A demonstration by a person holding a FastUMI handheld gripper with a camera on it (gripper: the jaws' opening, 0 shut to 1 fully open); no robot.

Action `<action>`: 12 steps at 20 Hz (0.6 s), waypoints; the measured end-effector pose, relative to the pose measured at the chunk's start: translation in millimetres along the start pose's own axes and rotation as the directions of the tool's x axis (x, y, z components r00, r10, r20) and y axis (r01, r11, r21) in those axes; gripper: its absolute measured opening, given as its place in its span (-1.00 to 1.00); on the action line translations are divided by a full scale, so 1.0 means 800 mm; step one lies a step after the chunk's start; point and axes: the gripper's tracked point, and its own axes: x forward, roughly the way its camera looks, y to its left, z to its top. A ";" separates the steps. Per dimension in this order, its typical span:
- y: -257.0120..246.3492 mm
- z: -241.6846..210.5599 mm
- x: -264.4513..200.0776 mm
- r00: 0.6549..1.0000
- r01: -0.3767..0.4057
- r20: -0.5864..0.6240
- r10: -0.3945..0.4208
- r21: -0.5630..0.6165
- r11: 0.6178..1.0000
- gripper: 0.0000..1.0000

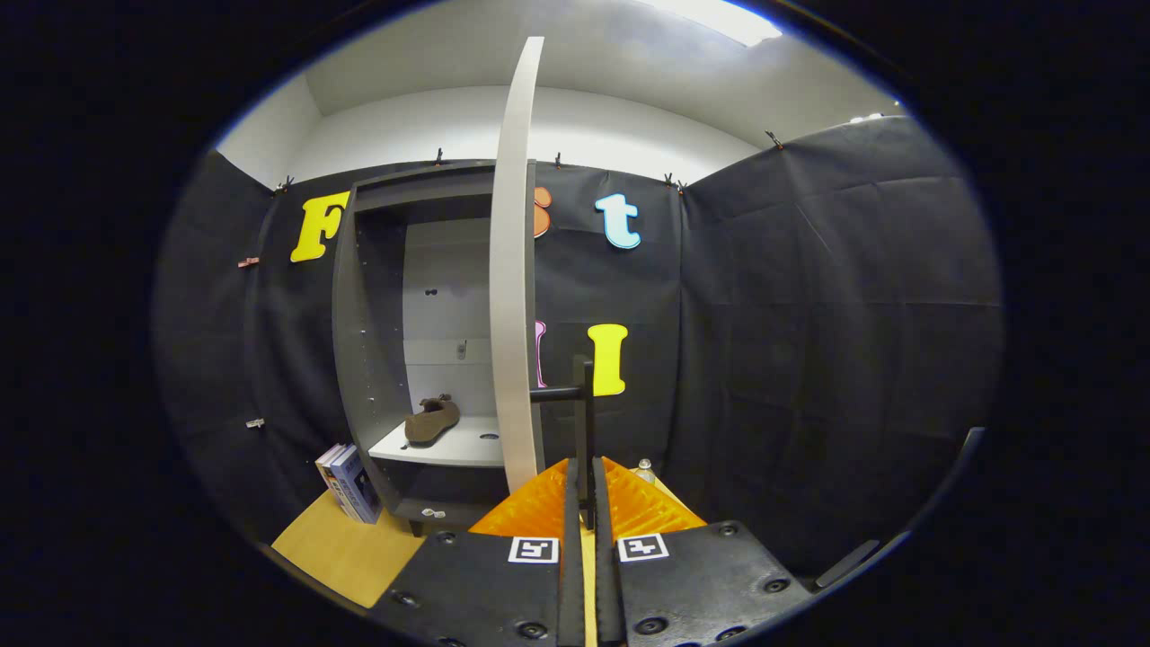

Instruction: Open the shoe cabinet door, grab the shoes and put them into the shoe cabinet, then close the shoe cabinet door.

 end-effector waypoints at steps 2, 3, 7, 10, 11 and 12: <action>-0.005 0.007 -0.013 1.000 0.001 0.003 -0.001 0.002 1.000 -0.81; -0.003 0.009 -0.018 1.000 -0.002 0.003 0.002 0.002 1.000 -0.81; 0.043 0.006 -0.045 0.992 -0.121 -0.016 0.121 0.010 0.993 -0.34; 0.090 -0.018 -0.062 0.972 -0.227 -0.071 0.224 -0.030 0.973 0.29; 0.107 -0.028 -0.065 0.964 -0.253 -0.093 0.249 -0.042 0.967 0.50; 0.125 -0.040 -0.065 0.954 -0.283 -0.115 0.276 -0.050 0.958 0.71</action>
